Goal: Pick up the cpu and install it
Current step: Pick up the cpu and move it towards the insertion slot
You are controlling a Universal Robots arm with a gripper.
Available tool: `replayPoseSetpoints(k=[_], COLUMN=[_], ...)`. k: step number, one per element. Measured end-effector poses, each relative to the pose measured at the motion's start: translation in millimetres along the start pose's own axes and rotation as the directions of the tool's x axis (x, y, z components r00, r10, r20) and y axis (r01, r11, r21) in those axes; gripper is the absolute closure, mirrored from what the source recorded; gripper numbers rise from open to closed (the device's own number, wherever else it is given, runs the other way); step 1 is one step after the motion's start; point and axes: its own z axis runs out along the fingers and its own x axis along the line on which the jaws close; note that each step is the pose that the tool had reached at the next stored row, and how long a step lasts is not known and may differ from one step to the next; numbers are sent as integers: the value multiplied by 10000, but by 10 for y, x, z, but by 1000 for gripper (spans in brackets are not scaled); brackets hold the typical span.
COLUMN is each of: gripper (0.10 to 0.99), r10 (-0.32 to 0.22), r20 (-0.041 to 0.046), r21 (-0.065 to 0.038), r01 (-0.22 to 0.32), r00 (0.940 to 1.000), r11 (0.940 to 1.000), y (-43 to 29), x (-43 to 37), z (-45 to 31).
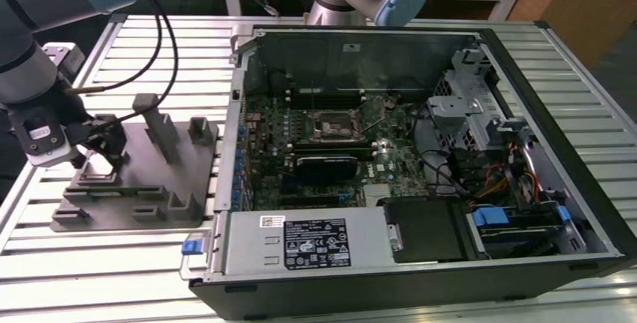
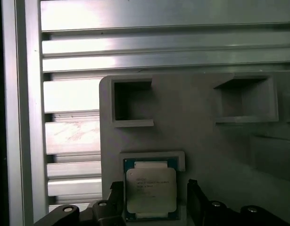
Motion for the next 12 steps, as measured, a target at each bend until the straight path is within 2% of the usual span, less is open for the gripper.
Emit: replayPoseSetpoints(k=[12], gripper=[439], r10=[-460], r20=[-26], r21=[-13], r01=[460], r00=[9989], r11=[9989], y=[1], x=[3], z=[76])
